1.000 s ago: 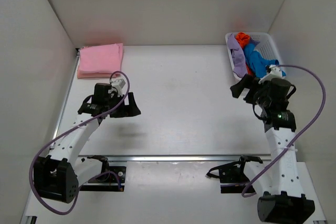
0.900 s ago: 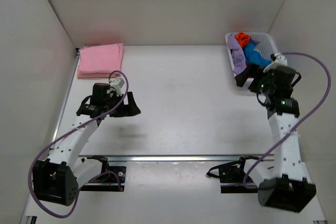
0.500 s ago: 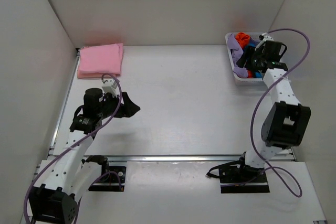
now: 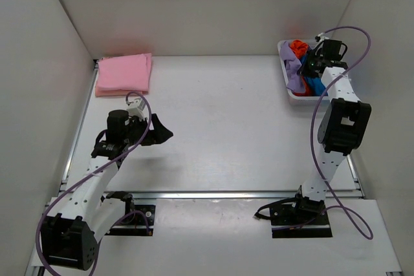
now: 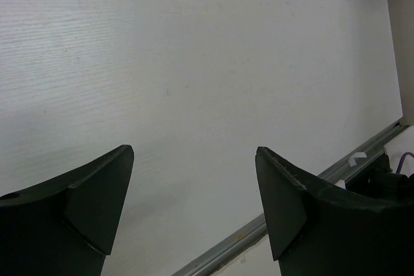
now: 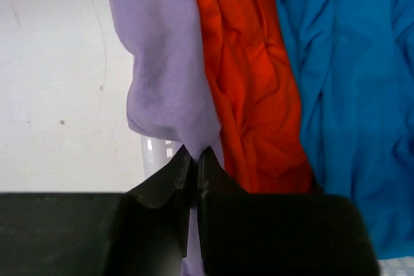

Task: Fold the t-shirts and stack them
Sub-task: Grab crumpled tshirt from bin with the right arm, then move the tshirt to the center of the board

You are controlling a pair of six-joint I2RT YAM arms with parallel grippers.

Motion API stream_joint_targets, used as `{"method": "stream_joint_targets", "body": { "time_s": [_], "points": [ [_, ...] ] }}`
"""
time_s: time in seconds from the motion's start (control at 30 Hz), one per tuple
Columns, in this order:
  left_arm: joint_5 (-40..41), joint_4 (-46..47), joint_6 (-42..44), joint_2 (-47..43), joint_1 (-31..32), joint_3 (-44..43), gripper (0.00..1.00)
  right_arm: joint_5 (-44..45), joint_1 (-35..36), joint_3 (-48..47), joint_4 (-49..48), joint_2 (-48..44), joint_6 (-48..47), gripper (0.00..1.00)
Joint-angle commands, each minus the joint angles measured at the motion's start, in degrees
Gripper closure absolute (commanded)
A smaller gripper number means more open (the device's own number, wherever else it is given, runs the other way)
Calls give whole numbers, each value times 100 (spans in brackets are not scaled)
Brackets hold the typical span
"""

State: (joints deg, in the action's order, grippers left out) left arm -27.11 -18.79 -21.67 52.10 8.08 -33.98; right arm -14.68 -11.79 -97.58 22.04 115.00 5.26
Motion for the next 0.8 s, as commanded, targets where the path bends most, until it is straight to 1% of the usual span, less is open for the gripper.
{"method": "stream_joint_targets", "body": {
  "time_s": [0.0, 0.17, 0.33, 0.43, 0.57, 0.7, 0.77],
  "points": [
    [-110, 340, -127, -94, 10, 84, 14, -62, -86, -752, 28, -162, 10, 100],
    [-128, 349, -153, -68, 1, 84, 19, 114, -157, -763, -235, -889, 142, 100],
    [-145, 411, -232, -95, -16, 163, 19, 220, -227, -815, -542, -1330, 265, 100],
    [-224, 428, -267, -103, 1, 181, 20, 185, -359, -903, -675, -1349, 344, 100],
    [-198, 411, -276, -86, 1, 172, 19, -35, -560, -1167, -613, -1252, 520, 100],
    [-207, 455, -294, -68, 1, 190, 19, -53, -605, -1132, -1034, -1515, 538, 99],
    [-233, 472, -329, -42, 27, 207, 18, -79, -640, -1280, -1132, -1533, 652, 100]
  ]
}}
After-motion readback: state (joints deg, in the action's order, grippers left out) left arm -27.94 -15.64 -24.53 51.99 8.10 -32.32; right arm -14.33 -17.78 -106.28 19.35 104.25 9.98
